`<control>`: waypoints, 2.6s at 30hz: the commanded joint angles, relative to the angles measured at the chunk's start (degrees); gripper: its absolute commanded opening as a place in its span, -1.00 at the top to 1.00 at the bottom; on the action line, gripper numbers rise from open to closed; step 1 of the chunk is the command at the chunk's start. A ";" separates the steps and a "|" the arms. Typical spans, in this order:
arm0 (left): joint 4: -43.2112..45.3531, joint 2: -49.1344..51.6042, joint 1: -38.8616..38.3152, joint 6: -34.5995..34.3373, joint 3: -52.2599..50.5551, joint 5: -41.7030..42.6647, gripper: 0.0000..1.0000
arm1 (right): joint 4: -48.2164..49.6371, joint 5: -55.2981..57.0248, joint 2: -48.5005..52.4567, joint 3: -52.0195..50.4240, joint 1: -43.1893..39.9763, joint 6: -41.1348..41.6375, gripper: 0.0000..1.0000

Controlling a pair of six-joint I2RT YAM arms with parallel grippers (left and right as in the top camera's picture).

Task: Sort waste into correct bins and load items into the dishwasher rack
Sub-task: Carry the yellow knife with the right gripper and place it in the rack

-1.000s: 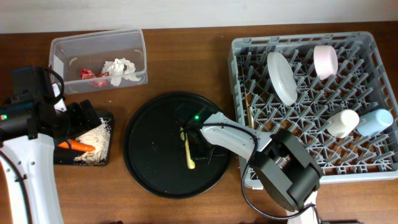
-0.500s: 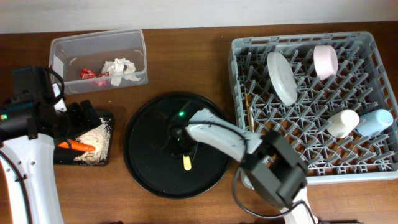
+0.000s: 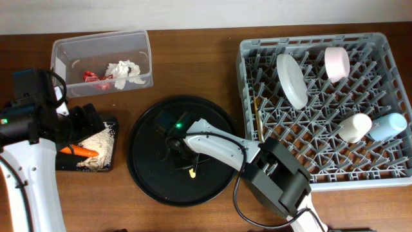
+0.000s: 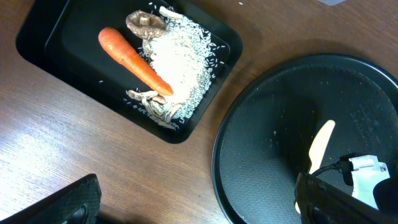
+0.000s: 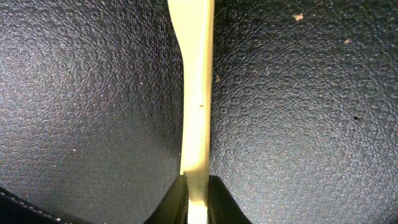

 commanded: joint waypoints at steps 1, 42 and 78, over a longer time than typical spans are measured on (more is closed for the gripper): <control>-0.02 -0.24 0.13 -0.09 -0.02 0.20 -0.99 | 0.20 -1.73 3.39 -1.84 0.76 -0.13 0.77; 0.00 -0.24 0.13 -0.09 -0.02 0.22 -0.99 | -5.07 7.67 -19.12 -0.02 -12.63 -6.27 0.92; 18.27 -42.27 -16.48 8.15 -33.75 2.62 -0.99 | 6.23 10.62 -74.40 -30.34 -43.25 -20.52 -0.97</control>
